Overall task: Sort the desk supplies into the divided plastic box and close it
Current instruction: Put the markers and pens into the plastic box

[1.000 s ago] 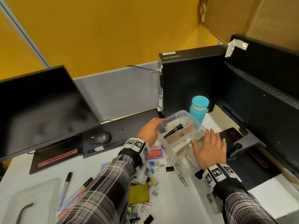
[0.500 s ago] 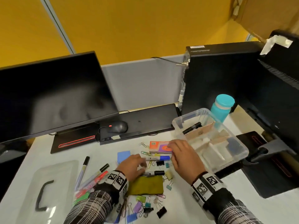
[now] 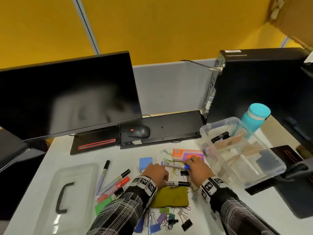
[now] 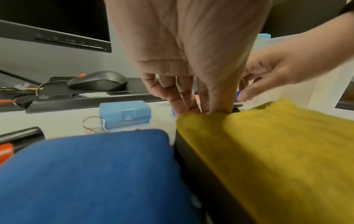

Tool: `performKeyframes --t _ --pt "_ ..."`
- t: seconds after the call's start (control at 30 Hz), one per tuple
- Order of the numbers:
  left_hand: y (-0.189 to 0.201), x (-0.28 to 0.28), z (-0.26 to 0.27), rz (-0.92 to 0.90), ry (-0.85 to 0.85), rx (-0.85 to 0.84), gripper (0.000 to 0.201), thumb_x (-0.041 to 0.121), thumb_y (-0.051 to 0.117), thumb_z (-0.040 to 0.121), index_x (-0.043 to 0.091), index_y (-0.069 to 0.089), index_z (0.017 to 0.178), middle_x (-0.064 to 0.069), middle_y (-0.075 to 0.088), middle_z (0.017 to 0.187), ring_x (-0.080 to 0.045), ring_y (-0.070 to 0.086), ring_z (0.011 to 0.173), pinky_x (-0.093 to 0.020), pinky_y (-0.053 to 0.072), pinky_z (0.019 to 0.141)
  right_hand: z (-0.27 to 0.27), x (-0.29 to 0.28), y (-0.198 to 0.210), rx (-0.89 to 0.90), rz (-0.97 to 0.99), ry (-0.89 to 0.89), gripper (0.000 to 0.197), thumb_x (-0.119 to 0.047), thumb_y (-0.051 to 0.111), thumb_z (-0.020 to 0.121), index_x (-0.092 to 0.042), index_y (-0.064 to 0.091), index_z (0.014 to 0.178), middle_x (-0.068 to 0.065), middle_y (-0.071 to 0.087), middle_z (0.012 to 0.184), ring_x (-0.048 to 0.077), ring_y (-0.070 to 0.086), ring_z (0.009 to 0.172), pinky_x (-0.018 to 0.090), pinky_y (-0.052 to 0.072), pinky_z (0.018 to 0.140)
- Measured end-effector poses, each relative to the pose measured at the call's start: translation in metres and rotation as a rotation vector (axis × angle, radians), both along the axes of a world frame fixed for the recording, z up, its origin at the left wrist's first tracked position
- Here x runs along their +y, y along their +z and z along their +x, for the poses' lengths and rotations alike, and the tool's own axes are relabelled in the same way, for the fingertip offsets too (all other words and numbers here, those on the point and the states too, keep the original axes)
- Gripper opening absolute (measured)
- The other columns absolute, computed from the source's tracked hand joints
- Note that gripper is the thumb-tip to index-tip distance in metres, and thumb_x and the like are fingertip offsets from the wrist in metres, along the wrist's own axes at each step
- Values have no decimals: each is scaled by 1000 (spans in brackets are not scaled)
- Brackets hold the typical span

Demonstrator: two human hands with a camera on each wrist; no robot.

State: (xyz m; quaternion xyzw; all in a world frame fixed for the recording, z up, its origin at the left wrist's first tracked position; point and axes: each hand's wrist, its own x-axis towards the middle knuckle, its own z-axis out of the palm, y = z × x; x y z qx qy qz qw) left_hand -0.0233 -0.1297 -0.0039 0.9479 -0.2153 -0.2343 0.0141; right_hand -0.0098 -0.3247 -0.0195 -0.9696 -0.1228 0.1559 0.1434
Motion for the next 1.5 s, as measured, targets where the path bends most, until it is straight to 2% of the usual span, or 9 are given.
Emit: performKeyframes --t 0.27,0.37,0.5,0.73,0.87,0.97,1.17,1.33,1.5 --pt "20 38 3 -409 242 6 15 24 57 88 20 56 103 3 57 100 -21 57 91 -30 45 81 -18 -17 19 73 745 -454 8 -13 46 96 -19 49 98 8 61 93 17 61 76 27 50 69" --pt "30 68 3 -537 398 -30 9 25 54 91 22 50 98 5 58 81 -15 56 71 -24 43 60 -22 -16 29 252 1072 -528 9 -6 42 97 -13 47 96 12 66 87 21 67 73 27 55 67" --pt "34 115 3 -538 592 -126 7 18 45 95 20 41 100 -1 54 73 -16 48 59 -27 37 54 -26 -5 37 454 1248 -539 14 5 37 91 -7 44 95 12 55 65 28 62 62 39 54 69" --pt "15 177 -23 -326 767 -114 8 23 46 94 16 50 95 -9 62 91 -25 57 79 -34 46 74 -32 44 38 348 912 -223 16 -36 45 97 -37 48 113 -2 45 53 17 50 49 26 44 51" --pt "6 183 -48 -241 713 -31 28 40 60 87 19 56 106 -3 64 107 -19 58 90 -28 43 79 -31 74 33 218 649 -10 9 -24 50 95 -30 49 101 -7 54 71 12 56 64 22 46 61" --pt "-1 180 -58 -220 704 -10 36 42 64 83 20 55 110 -1 63 110 -21 60 97 -30 45 83 -30 91 27 137 491 112 20 -13 53 90 -28 44 79 -12 41 74 0 41 65 14 34 60" --pt "-11 175 -62 -152 618 -42 32 43 65 81 24 58 107 2 65 108 -18 61 95 -30 47 83 -35 104 15 113 382 201 12 -15 50 88 -25 45 84 -16 36 75 -4 38 66 13 29 58" --pt "-13 175 -60 -174 604 4 39 44 63 84 22 57 116 1 63 116 -19 60 102 -31 46 88 -55 117 23 92 221 368 19 -31 44 83 -26 52 100 -12 43 91 12 51 75 25 41 62" --pt "-10 182 -57 -251 622 25 35 45 58 86 18 58 107 -5 65 107 -22 60 96 -30 46 80 -72 173 24 22 -44 738 25 -21 49 90 -12 56 111 9 53 110 32 57 90 39 44 72"
